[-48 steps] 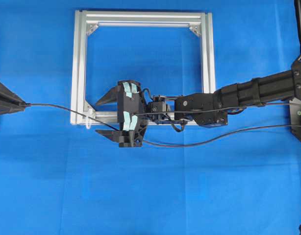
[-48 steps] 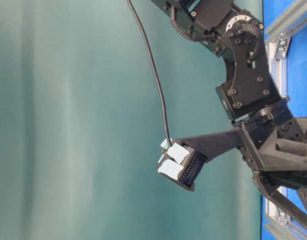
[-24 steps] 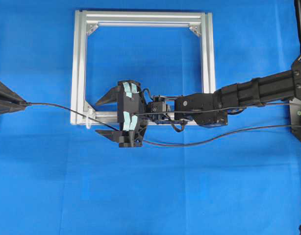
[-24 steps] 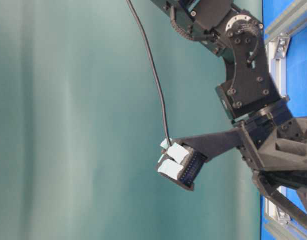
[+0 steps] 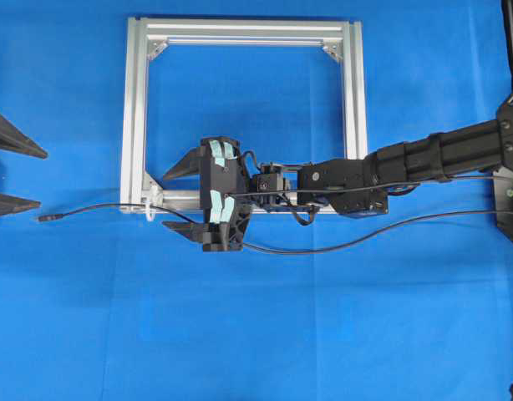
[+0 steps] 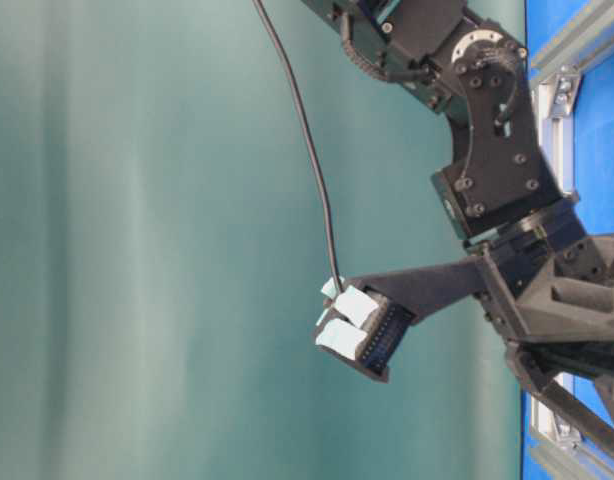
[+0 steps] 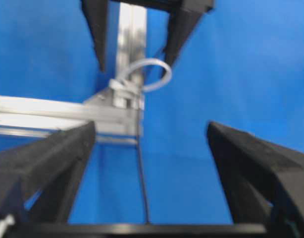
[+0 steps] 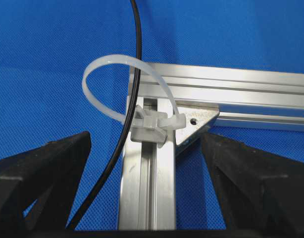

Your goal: Insert the wire through the string loop located on the left side.

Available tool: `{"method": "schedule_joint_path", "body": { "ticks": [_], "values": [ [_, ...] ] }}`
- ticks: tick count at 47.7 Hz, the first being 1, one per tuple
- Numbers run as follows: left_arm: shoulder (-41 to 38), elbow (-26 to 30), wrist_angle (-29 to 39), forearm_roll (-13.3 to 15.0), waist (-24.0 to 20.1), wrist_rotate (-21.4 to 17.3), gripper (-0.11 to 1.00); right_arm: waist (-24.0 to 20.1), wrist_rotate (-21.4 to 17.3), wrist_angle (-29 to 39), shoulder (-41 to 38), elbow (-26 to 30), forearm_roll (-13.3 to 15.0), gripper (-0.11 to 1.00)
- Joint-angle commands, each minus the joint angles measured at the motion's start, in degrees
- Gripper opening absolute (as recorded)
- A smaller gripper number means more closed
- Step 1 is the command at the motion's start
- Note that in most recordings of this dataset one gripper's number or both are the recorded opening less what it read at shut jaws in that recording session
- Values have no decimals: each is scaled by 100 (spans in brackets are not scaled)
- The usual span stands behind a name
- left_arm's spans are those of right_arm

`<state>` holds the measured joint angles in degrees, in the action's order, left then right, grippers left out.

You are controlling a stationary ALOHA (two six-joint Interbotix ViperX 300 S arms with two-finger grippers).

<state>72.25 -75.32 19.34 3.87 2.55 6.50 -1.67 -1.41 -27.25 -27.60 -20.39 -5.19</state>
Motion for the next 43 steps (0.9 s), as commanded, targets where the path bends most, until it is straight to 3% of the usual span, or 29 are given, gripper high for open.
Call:
{"method": "schedule_joint_path", "body": {
  "ticks": [1,43],
  "values": [
    [-88,53,-44,-18,18,-9,88,-9,-9,-18,387,88,-9,94],
    [-44,79,-237,-123,18,-158,88,114,-9,624,1951,35,-9,94]
  ]
}}
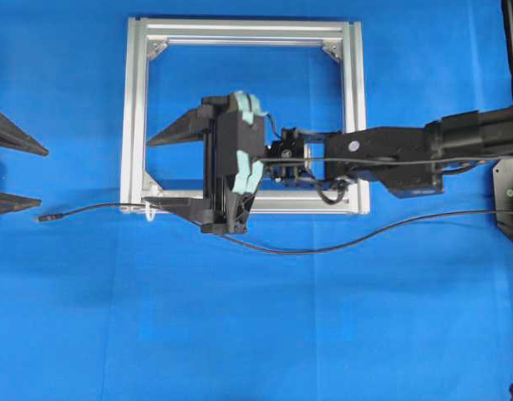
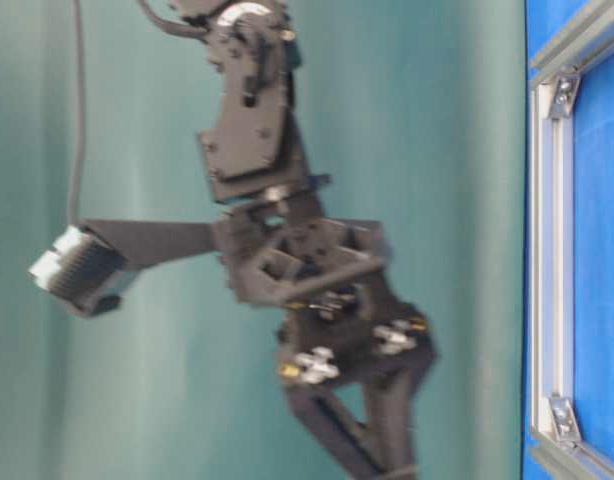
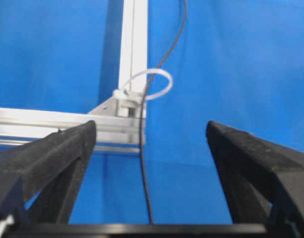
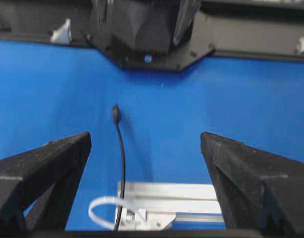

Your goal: Insert the wire through the string loop located on the left side.

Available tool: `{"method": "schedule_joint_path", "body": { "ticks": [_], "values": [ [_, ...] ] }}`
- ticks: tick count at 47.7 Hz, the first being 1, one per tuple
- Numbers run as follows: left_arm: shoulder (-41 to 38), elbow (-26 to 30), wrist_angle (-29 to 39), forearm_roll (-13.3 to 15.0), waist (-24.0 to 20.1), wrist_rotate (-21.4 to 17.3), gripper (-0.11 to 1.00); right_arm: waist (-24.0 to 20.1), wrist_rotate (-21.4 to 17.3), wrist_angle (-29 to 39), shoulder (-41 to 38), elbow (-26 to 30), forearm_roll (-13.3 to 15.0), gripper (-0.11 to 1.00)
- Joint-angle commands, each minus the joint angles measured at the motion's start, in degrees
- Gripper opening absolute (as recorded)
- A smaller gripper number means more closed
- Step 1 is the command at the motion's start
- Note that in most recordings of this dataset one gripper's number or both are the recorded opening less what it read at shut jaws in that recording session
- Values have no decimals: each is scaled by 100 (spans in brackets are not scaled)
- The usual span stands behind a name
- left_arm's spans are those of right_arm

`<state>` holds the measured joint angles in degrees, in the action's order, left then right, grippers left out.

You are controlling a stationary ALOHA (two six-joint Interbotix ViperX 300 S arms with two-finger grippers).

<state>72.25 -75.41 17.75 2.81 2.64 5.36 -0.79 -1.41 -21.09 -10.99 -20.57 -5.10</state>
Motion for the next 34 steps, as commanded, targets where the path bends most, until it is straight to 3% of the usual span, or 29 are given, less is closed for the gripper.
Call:
{"method": "schedule_joint_path", "body": {
  "ticks": [1,34],
  "values": [
    [-44,79,-88,-18,9,-62,88,26,-9,18,308,62,-18,94],
    [-70,62,-237,-18,9,-167,88,26,-18,132,325,44,-114,94]
  ]
}}
